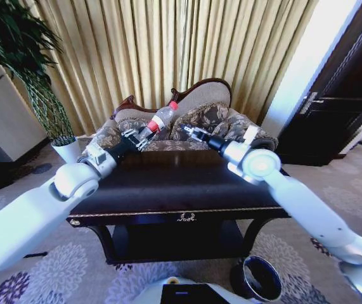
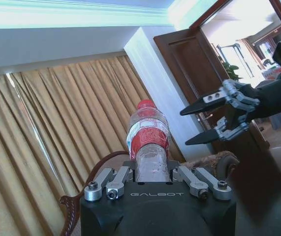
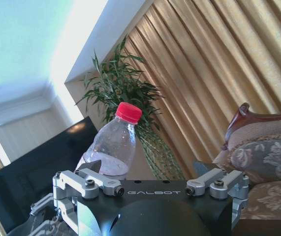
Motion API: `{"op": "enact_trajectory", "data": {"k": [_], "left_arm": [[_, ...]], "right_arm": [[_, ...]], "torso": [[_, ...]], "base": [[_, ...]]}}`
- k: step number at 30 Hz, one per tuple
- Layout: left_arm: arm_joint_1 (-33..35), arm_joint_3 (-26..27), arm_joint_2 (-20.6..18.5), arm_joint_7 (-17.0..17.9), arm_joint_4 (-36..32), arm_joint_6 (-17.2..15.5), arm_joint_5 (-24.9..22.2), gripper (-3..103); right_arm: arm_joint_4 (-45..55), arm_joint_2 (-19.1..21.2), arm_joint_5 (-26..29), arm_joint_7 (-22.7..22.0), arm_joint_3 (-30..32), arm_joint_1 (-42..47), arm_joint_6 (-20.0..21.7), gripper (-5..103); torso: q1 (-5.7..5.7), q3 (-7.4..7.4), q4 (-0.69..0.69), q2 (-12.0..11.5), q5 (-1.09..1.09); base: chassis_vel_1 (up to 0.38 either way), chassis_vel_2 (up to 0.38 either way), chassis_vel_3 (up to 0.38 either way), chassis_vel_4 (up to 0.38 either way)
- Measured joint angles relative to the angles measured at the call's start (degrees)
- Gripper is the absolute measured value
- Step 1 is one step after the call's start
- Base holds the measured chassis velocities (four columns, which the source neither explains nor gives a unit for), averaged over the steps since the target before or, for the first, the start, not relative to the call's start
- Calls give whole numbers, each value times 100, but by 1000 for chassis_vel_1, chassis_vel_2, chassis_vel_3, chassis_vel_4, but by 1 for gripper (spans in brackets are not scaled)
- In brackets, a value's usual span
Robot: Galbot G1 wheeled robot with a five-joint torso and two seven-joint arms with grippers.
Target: Move to the front of the table and place the trash on the table into the trash bin.
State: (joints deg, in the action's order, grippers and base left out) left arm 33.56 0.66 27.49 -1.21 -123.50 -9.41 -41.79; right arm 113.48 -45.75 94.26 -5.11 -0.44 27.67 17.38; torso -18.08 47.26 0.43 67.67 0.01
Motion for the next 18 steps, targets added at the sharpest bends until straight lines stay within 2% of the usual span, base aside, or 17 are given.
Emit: {"op": "enact_trajectory", "data": {"k": [18], "left_arm": [[522, 279, -432, 17, -448, 4, -210, 30]], "right_arm": [[250, -204, 137, -151, -423, -353, 2, 100]], "torso": [[0, 0, -1, 0, 0]], "base": [[0, 0, 0, 0]]}}
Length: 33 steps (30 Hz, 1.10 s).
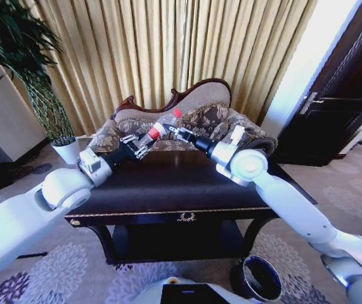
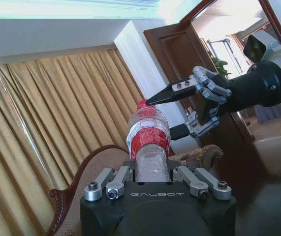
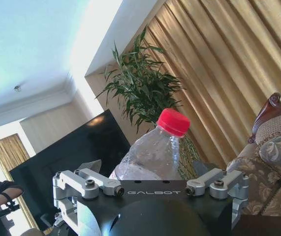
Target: Move to the front of the table and place the trash on the table into the trash bin.
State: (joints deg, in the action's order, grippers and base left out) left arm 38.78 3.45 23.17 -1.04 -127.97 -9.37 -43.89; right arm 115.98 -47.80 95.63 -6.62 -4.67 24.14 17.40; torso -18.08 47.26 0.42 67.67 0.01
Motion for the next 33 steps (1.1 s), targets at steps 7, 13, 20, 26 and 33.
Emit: {"op": "enact_trajectory", "data": {"k": [7, 13, 20, 26, 33], "left_arm": [[62, 1, -60, -4, -110, 9, -2, 30], [110, 21, -98, -8, -179, 14, -3, 30], [205, 33, -115, -14, -229, 14, 2, 30], [266, 34, -113, -3, -226, 15, 14, 30], [312, 57, -113, -4, -230, 24, 20, 30]], "right_arm": [[12, 20, -37, -8, -174, -28, -2, 100], [22, -29, -69, -24, -217, -28, -14, 100], [33, -30, -116, -37, -225, -26, -34, 89], [25, -23, -227, -36, -226, 13, -59, 67], [45, -24, -312, -33, -178, 85, -67, 48]], "torso": [[0, 0, 1, 0, -1], [0, 0, 0, 0, -1], [0, 0, 0, 0, -1], [0, 0, 0, 0, -1], [0, 0, 1, 0, -1]], "base": [[0, 0, 0, 0], [0, 0, 0, 0], [0, 0, 0, 0], [0, 0, 0, 0], [0, 0, 0, 0]]}}
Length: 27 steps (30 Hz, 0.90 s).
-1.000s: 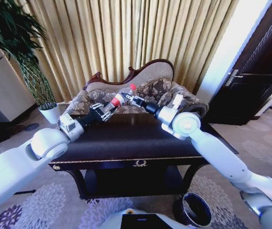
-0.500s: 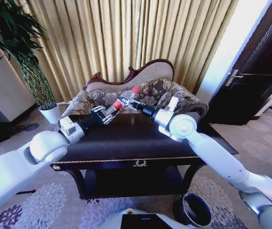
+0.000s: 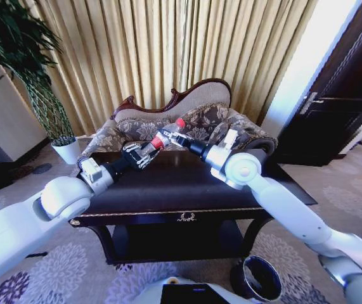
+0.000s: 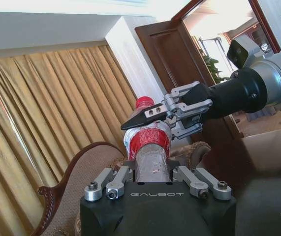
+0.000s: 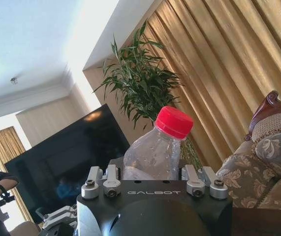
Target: Move to the front of the table and place the trash on the table into the trash bin.
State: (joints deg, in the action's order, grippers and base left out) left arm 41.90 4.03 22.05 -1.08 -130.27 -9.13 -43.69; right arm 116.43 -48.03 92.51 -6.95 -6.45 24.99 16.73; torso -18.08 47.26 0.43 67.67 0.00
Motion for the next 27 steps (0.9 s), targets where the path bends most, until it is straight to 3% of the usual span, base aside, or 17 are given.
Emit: {"op": "enact_trajectory", "data": {"k": [7, 10, 13, 15, 19, 20, 22, 25, 27], "left_arm": [[364, 326, -63, 25, -117, 0, -8, 28], [598, 544, -106, 31, -142, 144, 15, 44], [679, 637, -126, 24, -163, 207, 16, 50], [852, 844, -183, -49, -222, 309, 8, 60], [1282, 1434, -266, -88, -346, 356, -75, 72], [1641, 1881, -329, -91, -442, 354, -197, 77], [1986, 2451, -381, -5, -501, 281, -452, 88], [2048, 2669, -380, 143, -470, 216, -574, 93], [2016, 2947, -293, 543, -283, -14, -841, 100]], "right_arm": [[50, 51, -6, 23, 54, 46, 5, 42], [23, 69, -44, 6, 97, 51, -2, 37], [23, 70, -51, 4, 100, 51, -5, 35], [27, 72, -71, 3, 110, 56, -12, 30], [8, 93, -140, 3, 186, 102, -45, 28], [-18, 142, -197, 3, 294, 183, -56, 28], [-68, 240, -338, -34, 547, 385, -62, 28], [-83, 317, -514, -55, 719, 553, -62, 28], [-32, 523, -974, -61, 1228, 1137, -35, 28]], "torso": [[0, 0, -1, 0, 0], [0, 0, 0, 0, 0], [0, 0, 0, 0, 0], [0, 0, 0, 0, 0], [0, 0, 0, 0, 0], [0, 0, -3, 0, 1], [0, 0, -2, 0, 0], [0, 0, 0, 0, 0], [0, 0, 0, 0, -2]], "base": [[0, 0, 0, 0], [0, 0, 0, 0], [0, 0, 0, 0], [0, 0, 0, 0], [0, 0, 0, 0], [0, 0, 0, 0], [0, 0, 0, 0], [0, 0, 0, 0], [0, 0, 0, 0]]}}
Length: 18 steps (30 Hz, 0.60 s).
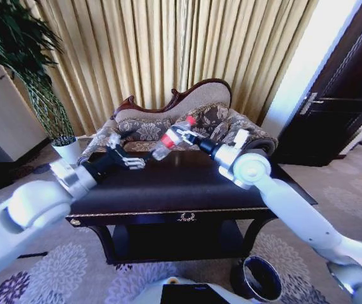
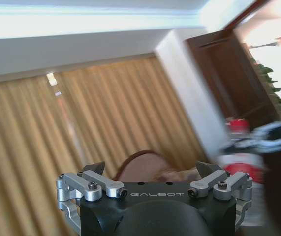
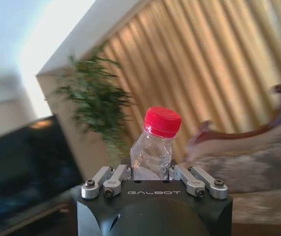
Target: Move to the front of the table and place the trash on the table into the trash bin.
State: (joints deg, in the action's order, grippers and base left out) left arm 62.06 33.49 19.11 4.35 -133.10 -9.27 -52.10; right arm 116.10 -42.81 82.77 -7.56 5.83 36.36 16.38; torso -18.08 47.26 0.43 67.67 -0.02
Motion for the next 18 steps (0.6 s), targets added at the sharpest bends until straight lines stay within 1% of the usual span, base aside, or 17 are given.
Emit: {"op": "enact_trajectory", "data": {"k": [1, 3, 4, 5, 6, 7, 8, 9, 10, 11, 12, 13, 15, 17, 18], "left_arm": [[0, 0, 0, 0, 0, 0, 0, 100], [78, 330, 166, 463, 145, -384, -334, 100], [78, 330, 166, 463, 145, -384, -334, 100], [283, 631, 279, 758, 217, -642, -488, 100], [461, 864, 366, 919, 280, -761, -561, 100], [461, 864, 366, 919, 280, -761, -561, 100], [577, 1011, 436, 1029, 330, -825, -584, 100], [878, 1366, 672, 1291, 484, -933, -598, 100], [878, 1366, 672, 1291, 484, -933, -598, 100], [1034, 1566, 829, 1359, 564, -983, -587, 100], [1161, 1730, 967, 1352, 623, -1002, -530, 100], [1161, 1730, 967, 1352, 623, -1002, -530, 100], [1461, 2097, 1305, 1182, 782, -998, -334, 100], [1802, 2473, 1678, 942, 862, -949, -178, 100], [1802, 2473, 1678, 942, 862, -949, -178, 100]], "right_arm": [[0, 0, 0, 0, 0, 0, 0, 28], [144, 184, -541, -17, 558, 687, 24, 28], [144, 184, -541, -17, 558, 687, 24, 28], [218, 291, -1018, -34, 836, 1074, 5, 28], [267, 364, -1413, -49, 1052, 1373, -50, 28], [267, 364, -1413, -49, 1052, 1373, -50, 28], [292, 386, -1567, -55, 1152, 1512, -83, 28], [435, 419, -1979, -89, 1656, 2135, -161, 28], [435, 419, -1979, -89, 1656, 2135, -161, 28], [520, 404, -2146, -126, 1895, 2430, -172, 28], [577, 379, -2273, -146, 2044, 2620, -176, 28], [577, 379, -2273, -146, 2044, 2620, -176, 28], [754, 324, -2511, -244, 2408, 2966, -182, 28], [918, 300, -2566, -404, 2666, 3128, -183, 28], [918, 300, -2566, -404, 2666, 3128, -183, 28]], "torso": [[0, 0, 0, 0, 0], [0, 0, 2, 0, 1], [0, 0, 2, 0, 1], [0, 0, 3, 0, 0], [0, 0, 1, 0, 2], [0, 0, 1, 0, 2], [0, 0, 0, 1, 2], [1, -1, -1, 0, 0], [1, -1, -1, 0, 0], [1, -1, 0, 1, 3], [1, -1, 1, 0, 2], [1, -1, 1, 0, 2], [0, 0, -1, 0, 1], [0, -1, 0, 1, 2], [0, -1, 0, 1, 2]], "base": [[0, 0, 0, 0], [0, 0, 0, 0], [0, 0, 0, 0], [0, 0, 0, 0], [0, 0, 0, 0], [0, 0, 0, 0], [0, 0, 0, 0], [0, 0, 0, 0], [0, 0, 0, 0], [0, 0, 0, 0], [0, 0, 0, 0], [0, 0, 0, 0], [0, 0, 0, 0], [0, 0, 0, 0], [0, 0, 0, 0]]}}
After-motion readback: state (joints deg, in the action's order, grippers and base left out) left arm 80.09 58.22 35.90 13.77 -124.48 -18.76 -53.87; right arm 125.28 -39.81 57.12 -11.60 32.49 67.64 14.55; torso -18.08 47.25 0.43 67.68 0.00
